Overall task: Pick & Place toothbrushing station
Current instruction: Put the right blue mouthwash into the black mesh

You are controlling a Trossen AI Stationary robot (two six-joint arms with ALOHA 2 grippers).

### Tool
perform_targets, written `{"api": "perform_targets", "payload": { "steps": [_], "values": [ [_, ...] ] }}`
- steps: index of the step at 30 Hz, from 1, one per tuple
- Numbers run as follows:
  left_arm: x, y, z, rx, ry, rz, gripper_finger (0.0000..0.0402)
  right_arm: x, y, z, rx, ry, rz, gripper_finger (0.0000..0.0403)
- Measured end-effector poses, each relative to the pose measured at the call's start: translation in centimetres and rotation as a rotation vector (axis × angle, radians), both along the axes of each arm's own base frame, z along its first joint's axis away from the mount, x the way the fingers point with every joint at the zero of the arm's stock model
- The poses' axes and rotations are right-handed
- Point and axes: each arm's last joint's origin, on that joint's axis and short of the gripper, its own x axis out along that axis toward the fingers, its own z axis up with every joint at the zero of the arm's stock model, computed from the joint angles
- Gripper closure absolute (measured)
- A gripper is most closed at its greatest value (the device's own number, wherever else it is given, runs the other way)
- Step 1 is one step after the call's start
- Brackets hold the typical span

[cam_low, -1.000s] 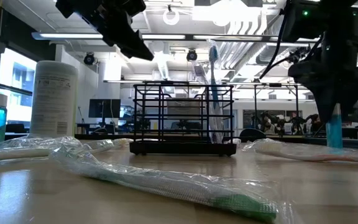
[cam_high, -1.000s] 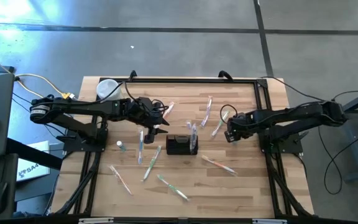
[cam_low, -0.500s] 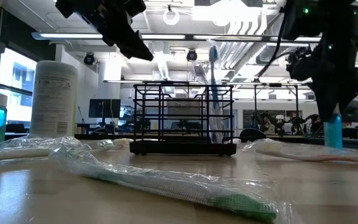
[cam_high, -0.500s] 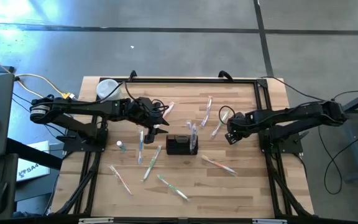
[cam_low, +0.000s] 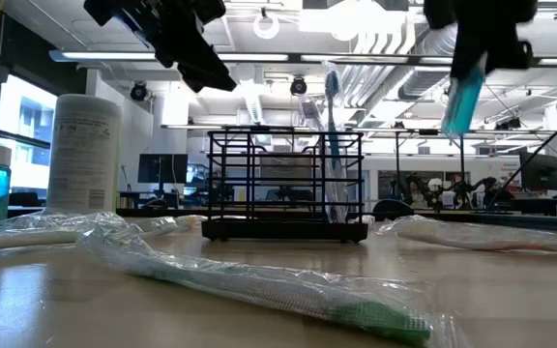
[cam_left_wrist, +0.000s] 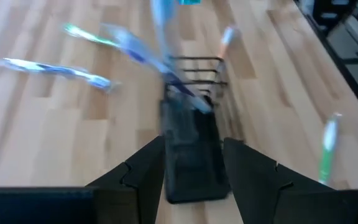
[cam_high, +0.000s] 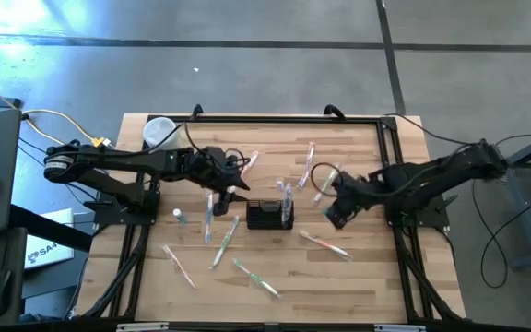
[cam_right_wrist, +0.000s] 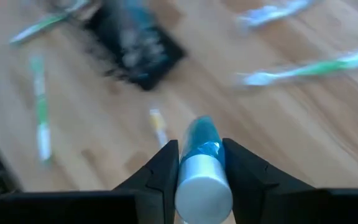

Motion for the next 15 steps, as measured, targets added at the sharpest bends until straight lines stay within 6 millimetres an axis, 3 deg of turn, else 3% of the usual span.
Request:
{"api": "perform_targets", "payload": {
  "steps": [8, 15],
  "values": [
    [-0.7, -3.4, 0.5, 0.002, 0.0, -0.097, 0.0238, 4.5, 3.8, 3.0, -0.107, -0.061, 0.187, 0.0309],
    [-2.4, -5.1, 1.4, 0.082, 0.001, -0.007, 0.0238, 9.7, 4.3, 4.4, -0.192, -0.061, 0.326, 0.0309]
  ]
}}
